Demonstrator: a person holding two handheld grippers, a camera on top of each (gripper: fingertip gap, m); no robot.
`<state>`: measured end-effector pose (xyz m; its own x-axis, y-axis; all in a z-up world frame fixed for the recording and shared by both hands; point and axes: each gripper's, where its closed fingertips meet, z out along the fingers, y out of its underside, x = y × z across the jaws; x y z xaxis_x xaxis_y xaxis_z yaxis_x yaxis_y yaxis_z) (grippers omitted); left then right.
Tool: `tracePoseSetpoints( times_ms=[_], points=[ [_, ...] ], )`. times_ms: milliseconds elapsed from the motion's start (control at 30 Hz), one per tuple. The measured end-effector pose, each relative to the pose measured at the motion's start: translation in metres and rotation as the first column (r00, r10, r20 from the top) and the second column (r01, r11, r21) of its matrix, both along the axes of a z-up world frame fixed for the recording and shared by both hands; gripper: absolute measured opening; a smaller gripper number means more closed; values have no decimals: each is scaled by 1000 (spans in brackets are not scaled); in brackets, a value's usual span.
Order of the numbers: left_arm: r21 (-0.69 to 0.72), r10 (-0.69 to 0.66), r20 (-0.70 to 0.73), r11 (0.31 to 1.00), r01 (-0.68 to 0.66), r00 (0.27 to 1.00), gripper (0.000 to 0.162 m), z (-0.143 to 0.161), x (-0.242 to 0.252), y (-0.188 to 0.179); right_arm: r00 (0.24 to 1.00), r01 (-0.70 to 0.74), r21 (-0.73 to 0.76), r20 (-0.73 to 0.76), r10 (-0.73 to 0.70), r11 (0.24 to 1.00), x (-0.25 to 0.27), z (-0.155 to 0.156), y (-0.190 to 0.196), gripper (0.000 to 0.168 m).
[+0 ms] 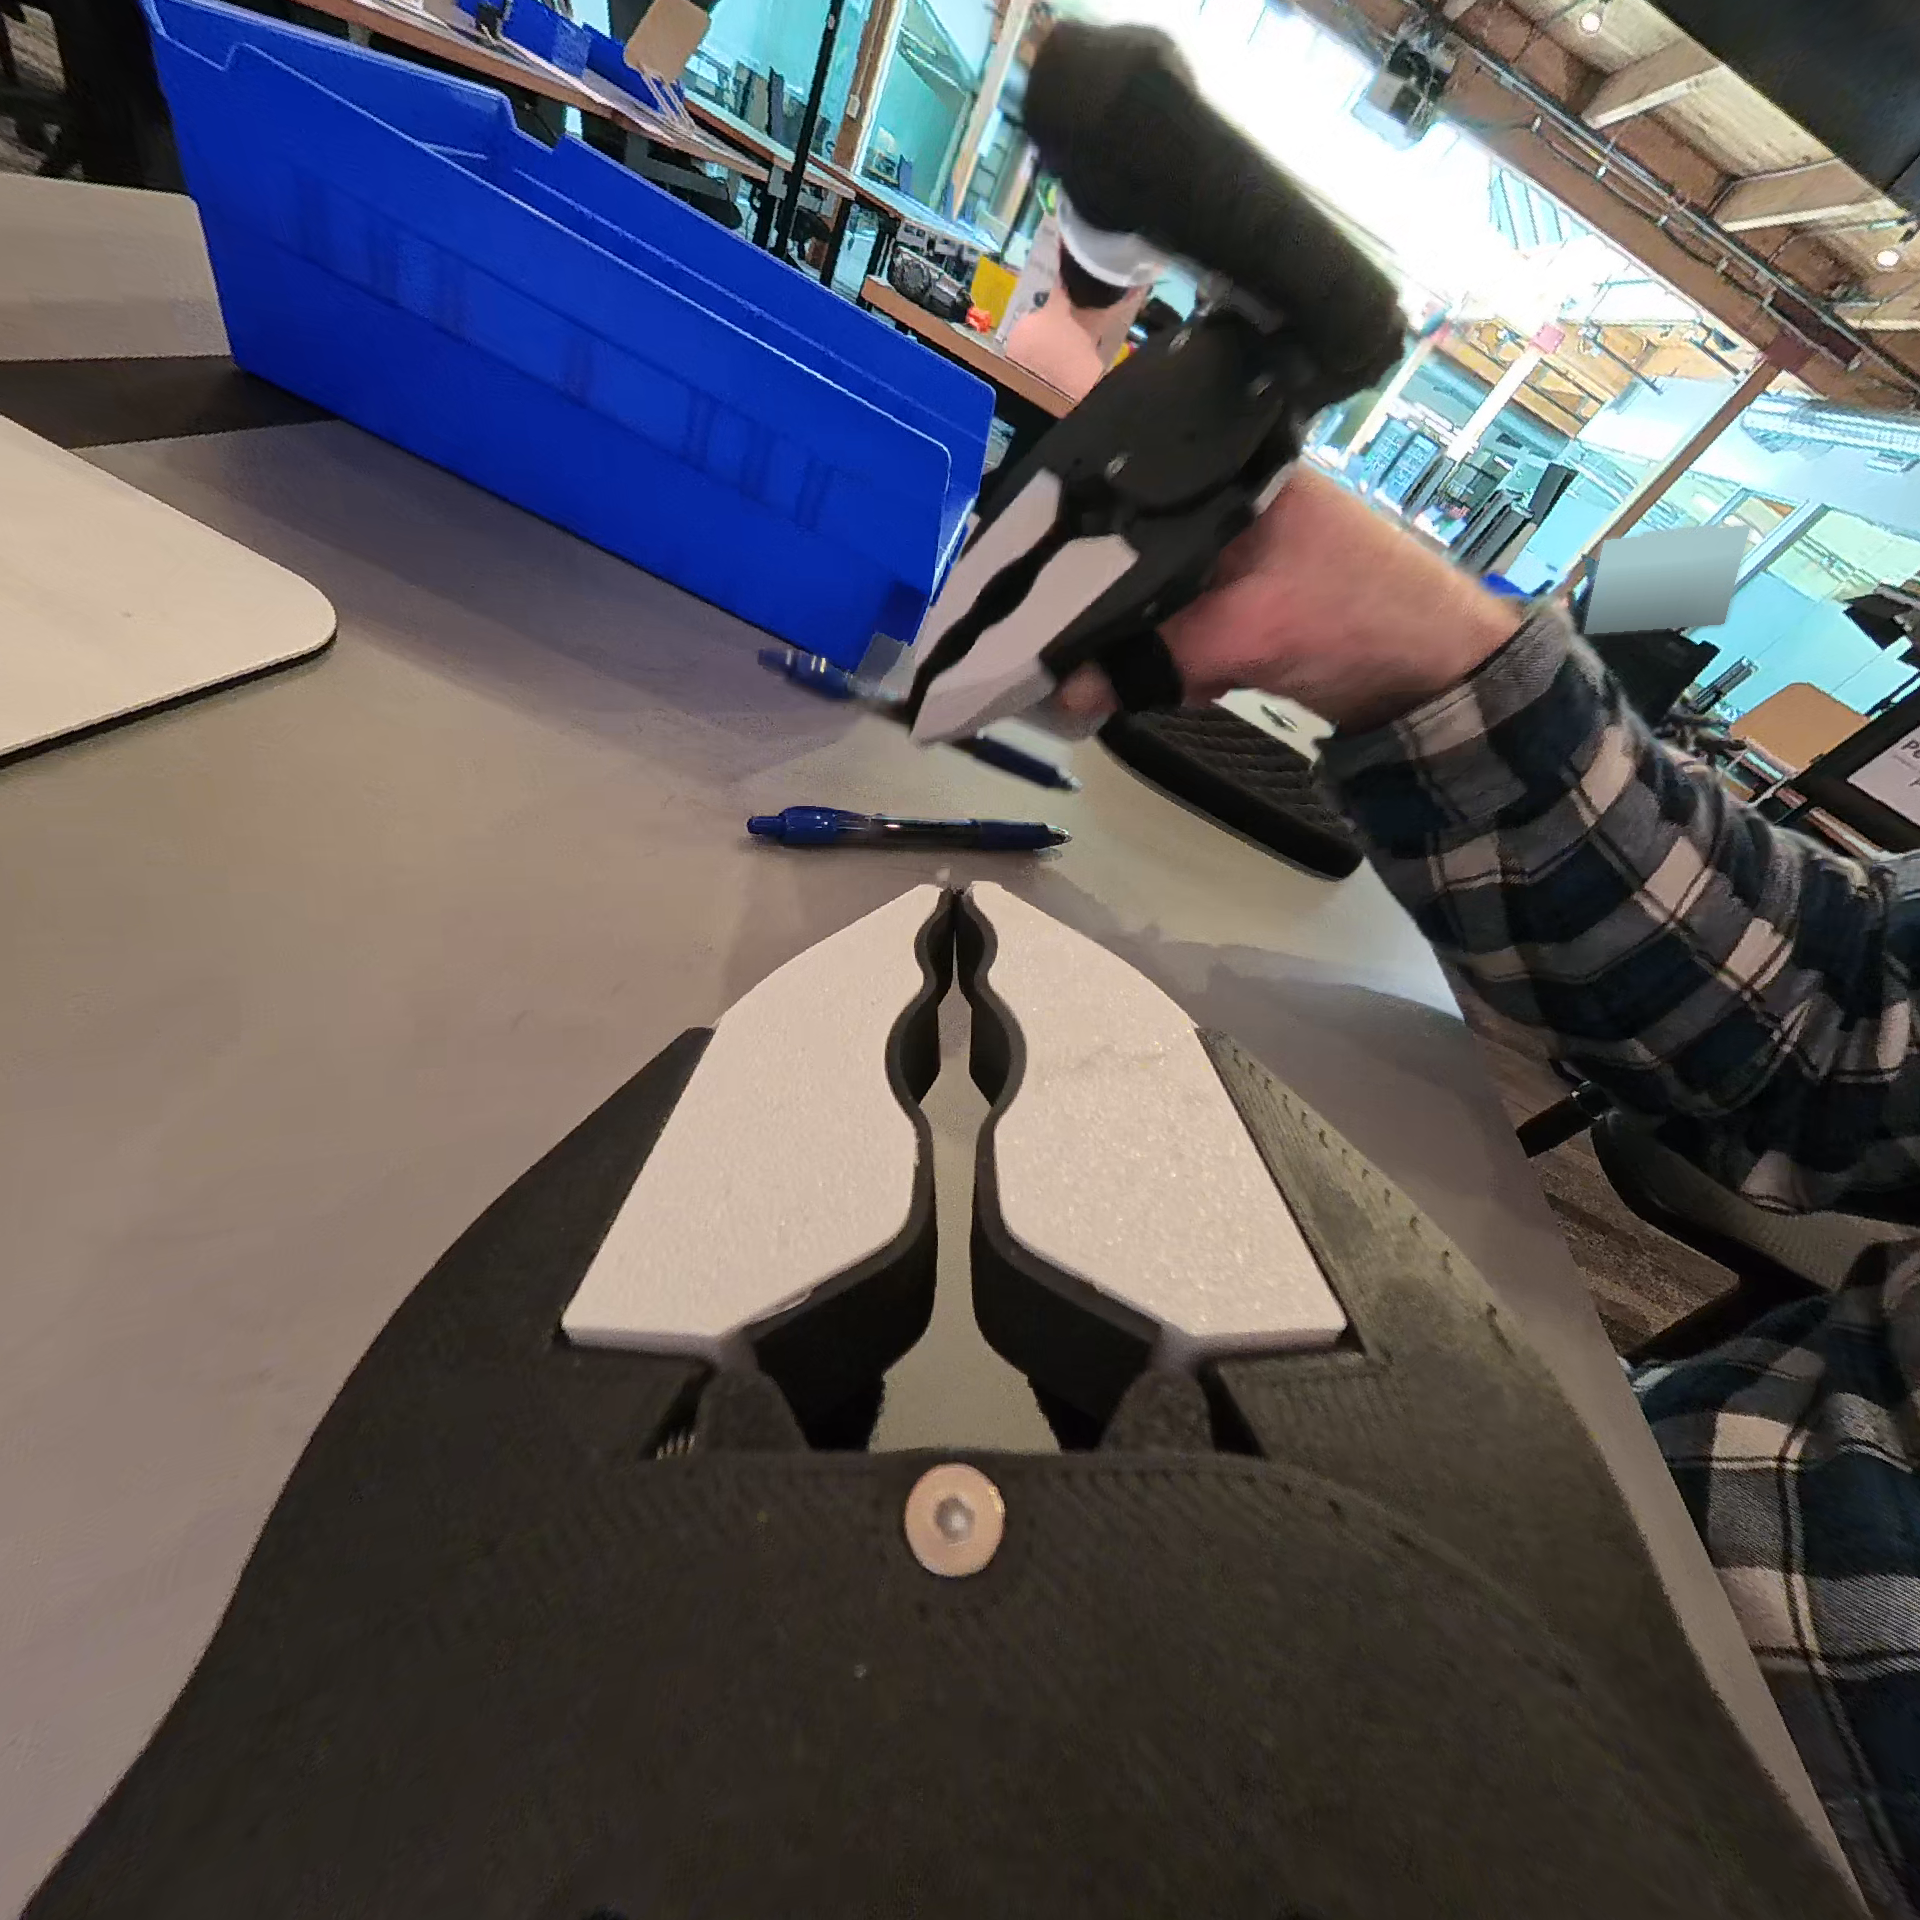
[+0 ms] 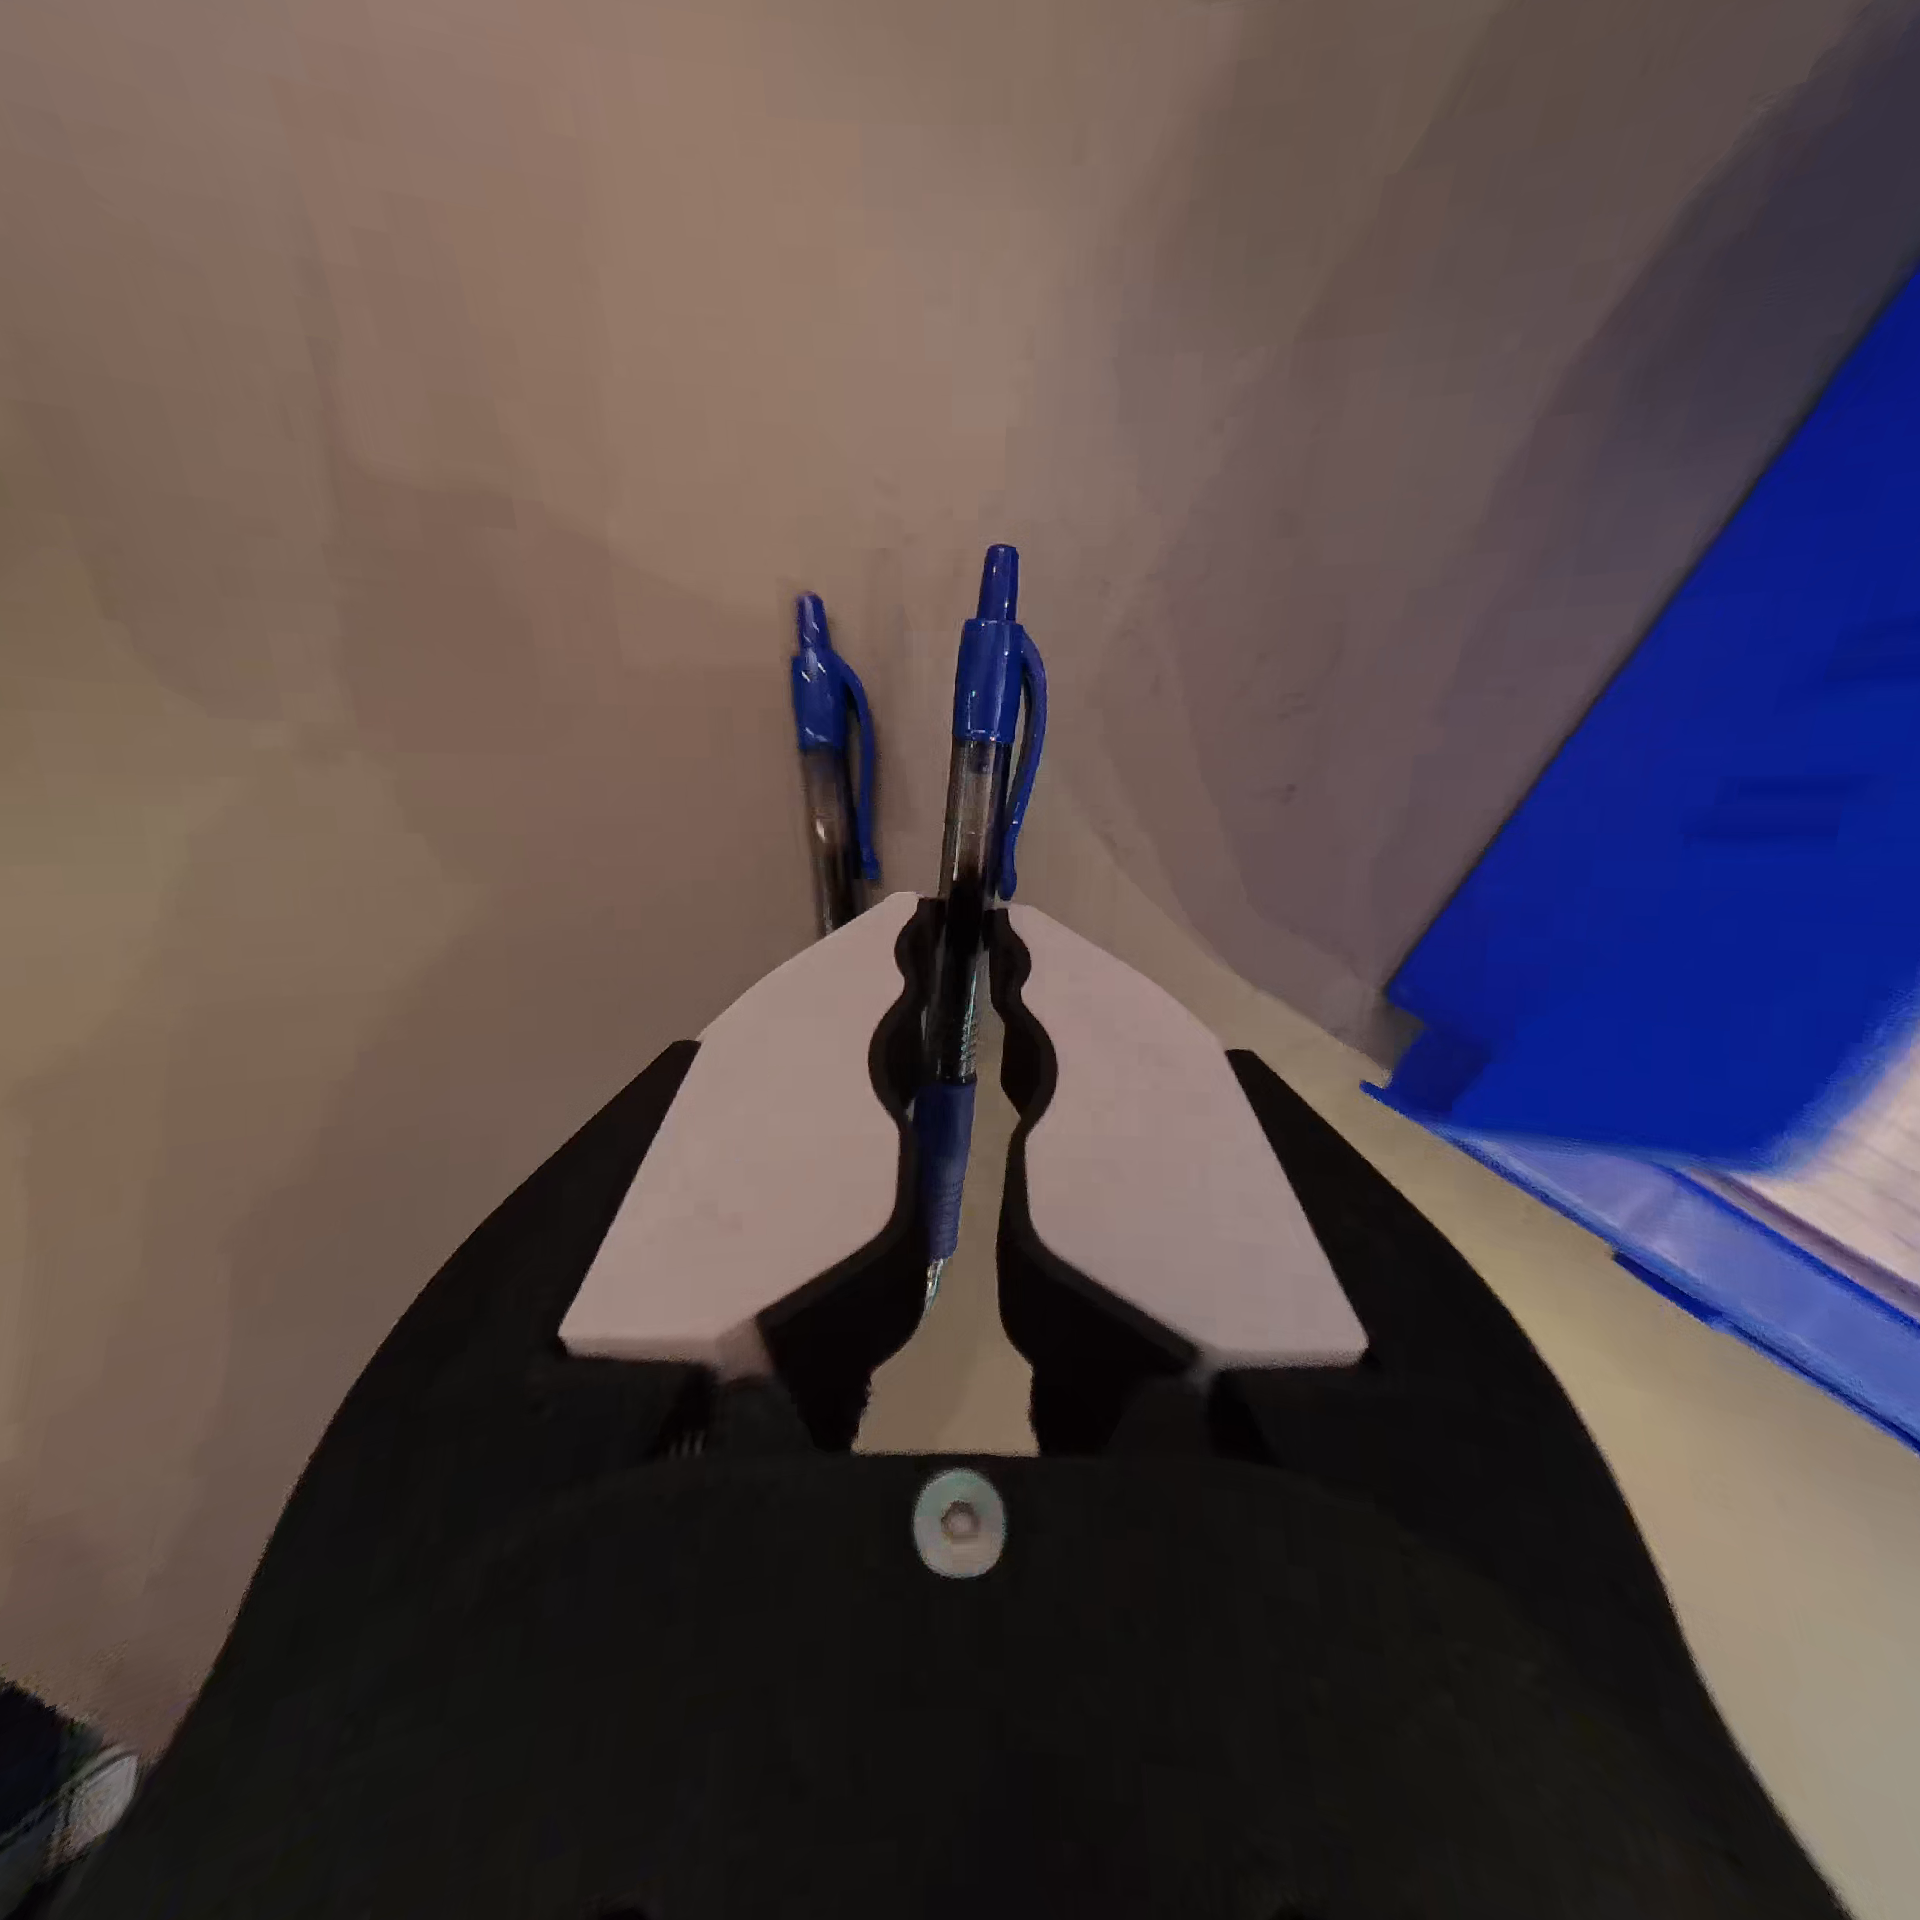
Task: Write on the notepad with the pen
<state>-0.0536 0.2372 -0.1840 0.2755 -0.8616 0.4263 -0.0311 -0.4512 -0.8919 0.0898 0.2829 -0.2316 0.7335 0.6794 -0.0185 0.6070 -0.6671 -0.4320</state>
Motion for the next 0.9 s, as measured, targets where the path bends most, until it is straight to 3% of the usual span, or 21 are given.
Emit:
tracePoseSetpoints(
  times_ms=[167, 267, 367, 500, 633, 800, 833, 900],
  points=[
    [-4, -3, -3, 1000, 3, 1000, 0, -1, 1, 0, 980, 84, 202, -196, -44, 976, 20, 105, 34, 10],
    [-5, -4, -3, 1000, 4, 1000, 0, -1, 1, 0, 966, 197, 235, -214, -147, 952, 65, 133, 78, 9],
    [-6, -4, 1, 1000, 4, 1000, 0, 0, 0, 0, 939, 272, 149, -257, -228, 951, 96, 120, 117, 10],
    [-11, -7, 4, 1000, 7, 1000, 0, 0, 0, 0, 928, 324, 39, -204, -310, 945, 120, 66, 150, 10],
    [-17, -11, 6, 1000, 11, 1000, 0, -1, 1, 0, 923, 341, -53, -169, -345, 939, 123, 20, 160, 10],
    [-25, -21, 3, 999, 21, 1000, 0, -2, 2, 0, 931, 345, -67, -100, -351, 936, 122, -7, 164, 10],
    [-25, -22, 2, 999, 22, 1000, 0, -2, 2, 0, 932, 349, -59, -77, -353, 935, 124, -9, 165, 13],
    [-26, -23, 3, 999, 23, 1000, 0, -2, 2, 0, 933, 354, -41, -56, -356, 934, 124, -7, 166, 36]
  ],
)
